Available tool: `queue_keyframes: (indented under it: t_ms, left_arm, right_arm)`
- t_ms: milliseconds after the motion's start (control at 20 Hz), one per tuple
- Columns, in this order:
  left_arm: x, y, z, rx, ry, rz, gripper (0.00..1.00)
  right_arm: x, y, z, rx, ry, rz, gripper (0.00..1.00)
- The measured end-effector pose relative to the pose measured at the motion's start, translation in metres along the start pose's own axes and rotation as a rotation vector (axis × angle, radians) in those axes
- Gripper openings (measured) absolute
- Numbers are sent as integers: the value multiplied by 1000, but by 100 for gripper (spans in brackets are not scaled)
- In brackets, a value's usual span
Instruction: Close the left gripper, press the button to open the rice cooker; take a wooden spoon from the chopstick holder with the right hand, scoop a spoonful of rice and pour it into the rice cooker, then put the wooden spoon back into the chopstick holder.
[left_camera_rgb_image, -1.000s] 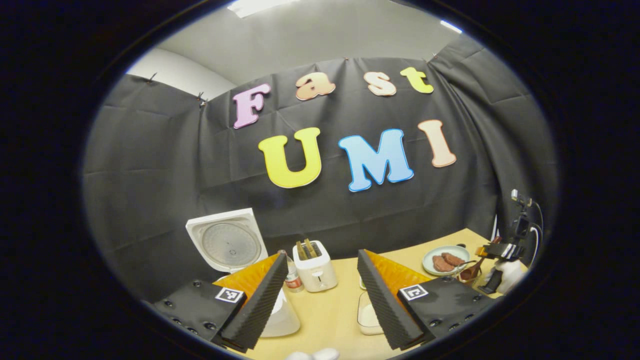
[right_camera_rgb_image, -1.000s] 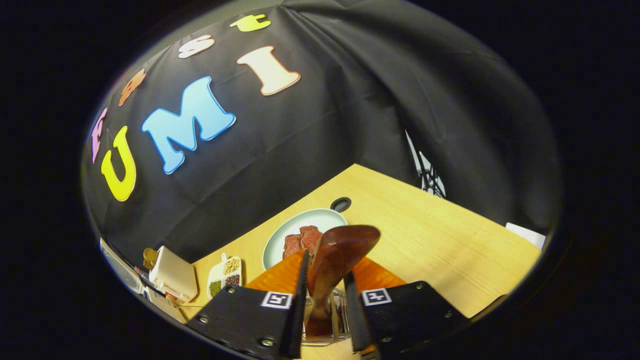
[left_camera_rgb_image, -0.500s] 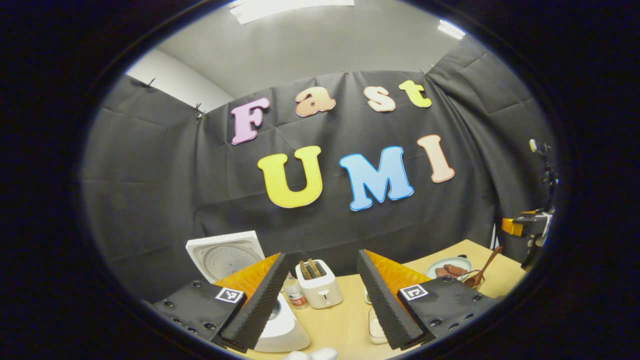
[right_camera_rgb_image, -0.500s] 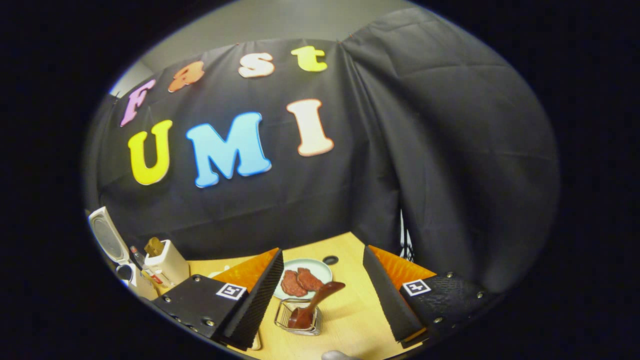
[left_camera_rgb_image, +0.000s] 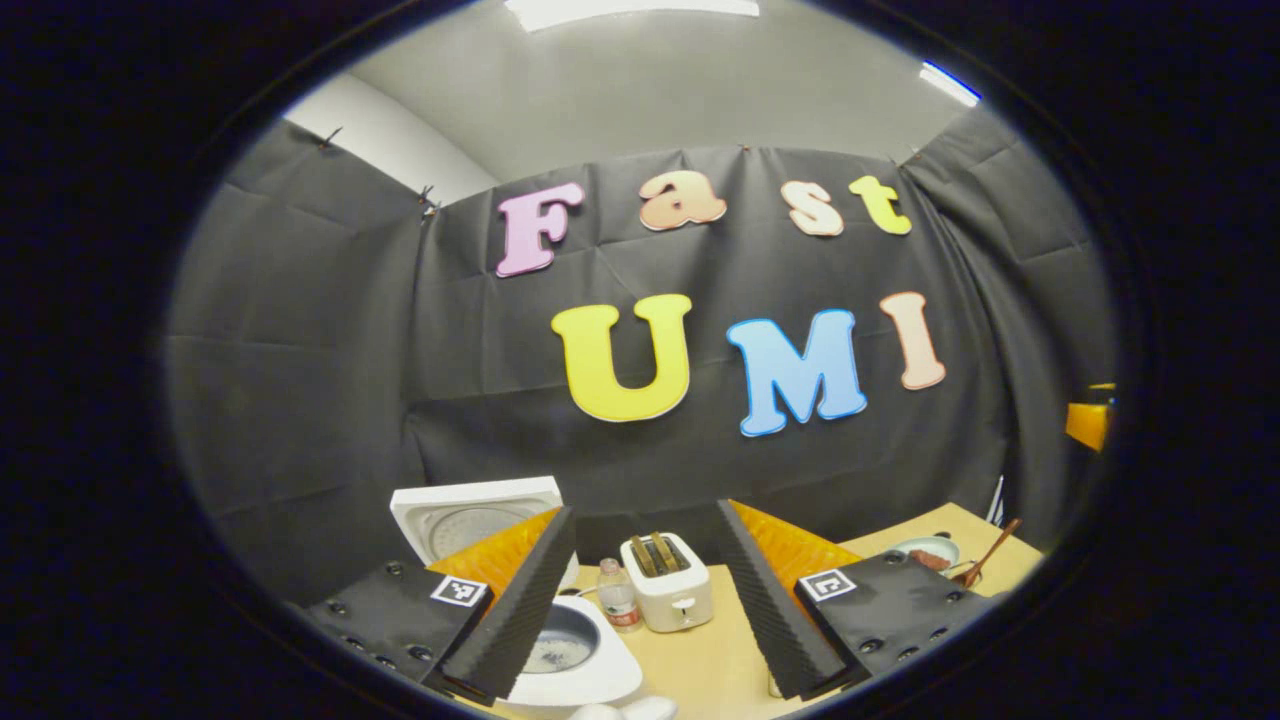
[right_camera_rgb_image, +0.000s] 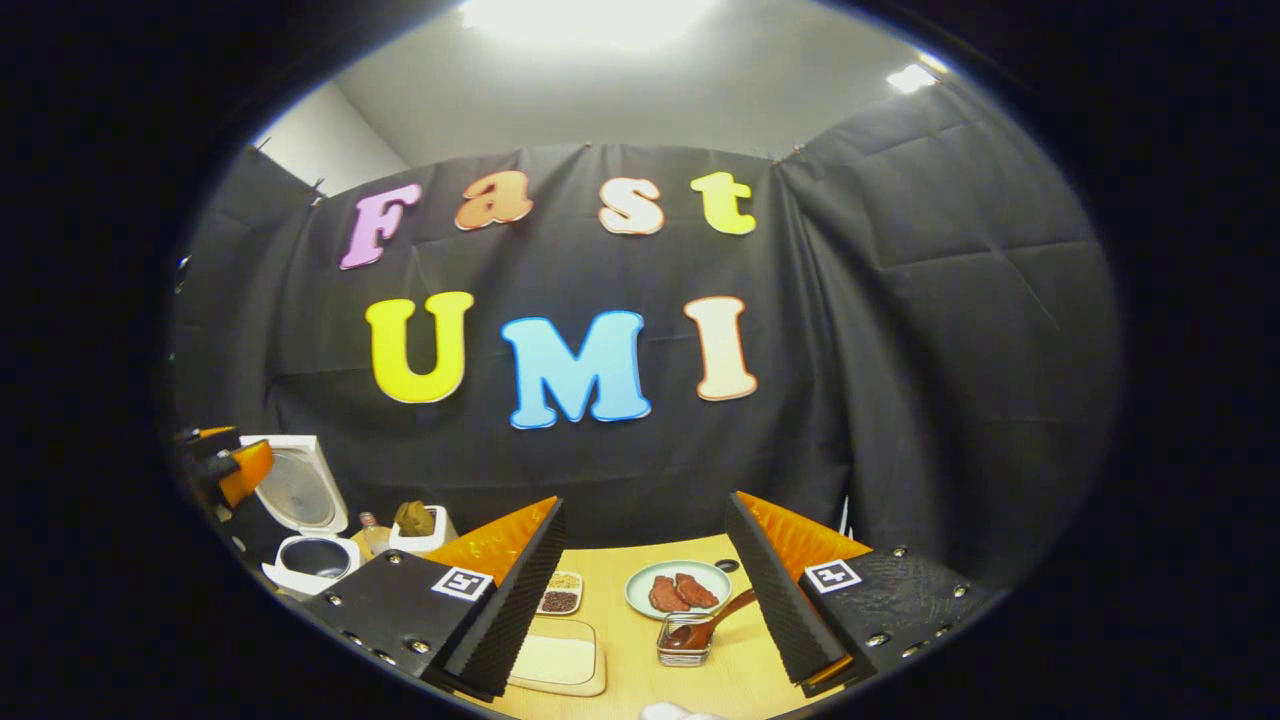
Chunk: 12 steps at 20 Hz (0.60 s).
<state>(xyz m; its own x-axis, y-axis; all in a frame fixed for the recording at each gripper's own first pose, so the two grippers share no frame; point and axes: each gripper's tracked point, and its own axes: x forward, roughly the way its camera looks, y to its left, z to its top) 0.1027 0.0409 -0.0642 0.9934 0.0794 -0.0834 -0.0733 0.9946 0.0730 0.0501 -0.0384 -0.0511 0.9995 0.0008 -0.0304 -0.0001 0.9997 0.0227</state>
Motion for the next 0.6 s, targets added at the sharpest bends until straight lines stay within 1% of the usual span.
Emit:
queue_keyframes:
  t_ms: [50, 100, 200, 250, 350, 400, 450, 600]
  left_arm:
    - [13, 17, 7, -13, -5, 24, 99]
    - [29, 37, 17, -7, -20, 56, 99]
    - [57, 73, 39, 39, -69, 115, 99]
    - [73, 87, 48, 55, -79, 129, 98]
    - [110, 109, 62, 42, -95, 138, 98]
    - [129, 122, 63, 26, -102, 137, 99]
    - [145, 135, 61, 18, -98, 150, 99]
    - [193, 175, 41, 41, -41, 221, 97]
  right_arm:
    - [-7, 10, 0, -34, -8, 10, 97]
    - [-10, 24, 3, -48, -17, 31, 98]
    - [-11, 50, 2, -52, -6, 70, 98]
    - [-11, 59, 0, -49, 4, 84, 97]
    - [-6, 74, -3, -42, 28, 107, 93]
    - [-3, 81, -4, -37, 40, 117, 95]
    - [-1, 86, -5, -40, 47, 123, 95]
    - [5, 99, -5, -50, 63, 141, 95]
